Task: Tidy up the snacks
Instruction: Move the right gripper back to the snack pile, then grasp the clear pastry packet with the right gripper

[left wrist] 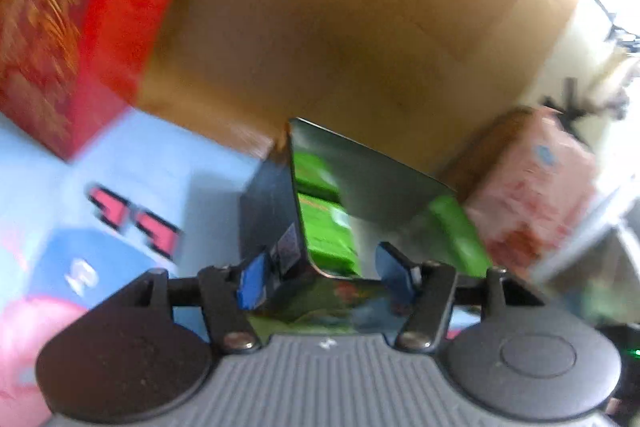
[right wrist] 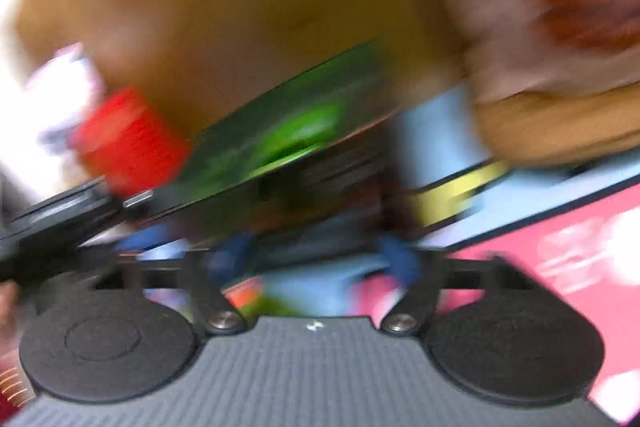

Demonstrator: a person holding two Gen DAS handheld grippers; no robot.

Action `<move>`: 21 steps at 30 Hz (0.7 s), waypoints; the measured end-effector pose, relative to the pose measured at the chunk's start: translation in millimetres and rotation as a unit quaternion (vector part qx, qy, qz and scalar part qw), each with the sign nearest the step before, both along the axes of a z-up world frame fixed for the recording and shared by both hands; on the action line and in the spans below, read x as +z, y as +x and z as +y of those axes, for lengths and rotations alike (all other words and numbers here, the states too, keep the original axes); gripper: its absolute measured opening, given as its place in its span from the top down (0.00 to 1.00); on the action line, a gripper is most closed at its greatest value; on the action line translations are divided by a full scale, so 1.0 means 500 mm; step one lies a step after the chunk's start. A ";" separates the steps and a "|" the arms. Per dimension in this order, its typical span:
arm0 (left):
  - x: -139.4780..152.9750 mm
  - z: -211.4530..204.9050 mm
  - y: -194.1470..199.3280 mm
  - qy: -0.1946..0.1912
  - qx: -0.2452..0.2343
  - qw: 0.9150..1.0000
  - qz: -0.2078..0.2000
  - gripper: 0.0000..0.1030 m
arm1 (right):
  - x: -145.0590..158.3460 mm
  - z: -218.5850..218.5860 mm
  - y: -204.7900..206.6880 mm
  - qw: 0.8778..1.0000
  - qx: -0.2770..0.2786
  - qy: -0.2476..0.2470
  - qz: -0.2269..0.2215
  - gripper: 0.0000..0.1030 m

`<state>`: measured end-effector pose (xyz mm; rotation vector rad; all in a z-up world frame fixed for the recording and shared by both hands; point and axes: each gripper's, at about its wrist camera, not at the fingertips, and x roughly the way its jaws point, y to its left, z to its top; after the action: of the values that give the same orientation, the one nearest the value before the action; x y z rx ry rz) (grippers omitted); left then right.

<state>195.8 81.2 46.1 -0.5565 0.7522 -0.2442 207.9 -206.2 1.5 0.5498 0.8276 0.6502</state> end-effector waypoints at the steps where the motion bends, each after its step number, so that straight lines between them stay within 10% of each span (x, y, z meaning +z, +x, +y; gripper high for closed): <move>1: 0.001 -0.005 -0.009 -0.009 -0.010 1.000 -0.002 0.45 | 0.004 0.010 -0.011 1.000 0.008 0.003 -0.002 0.48; 7: 0.038 0.018 -0.090 0.034 0.017 0.998 -0.043 0.43 | 0.046 0.059 -0.101 0.992 0.027 -0.079 -0.099 0.47; 21: -0.039 -0.031 -0.264 0.052 -0.078 0.996 -0.011 0.42 | 0.057 0.001 -0.293 0.976 0.061 -0.133 -0.164 0.41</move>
<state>63.8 65.7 26.5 -0.3972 0.7841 -0.3528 61.2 -205.9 29.8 0.1428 0.6241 0.7064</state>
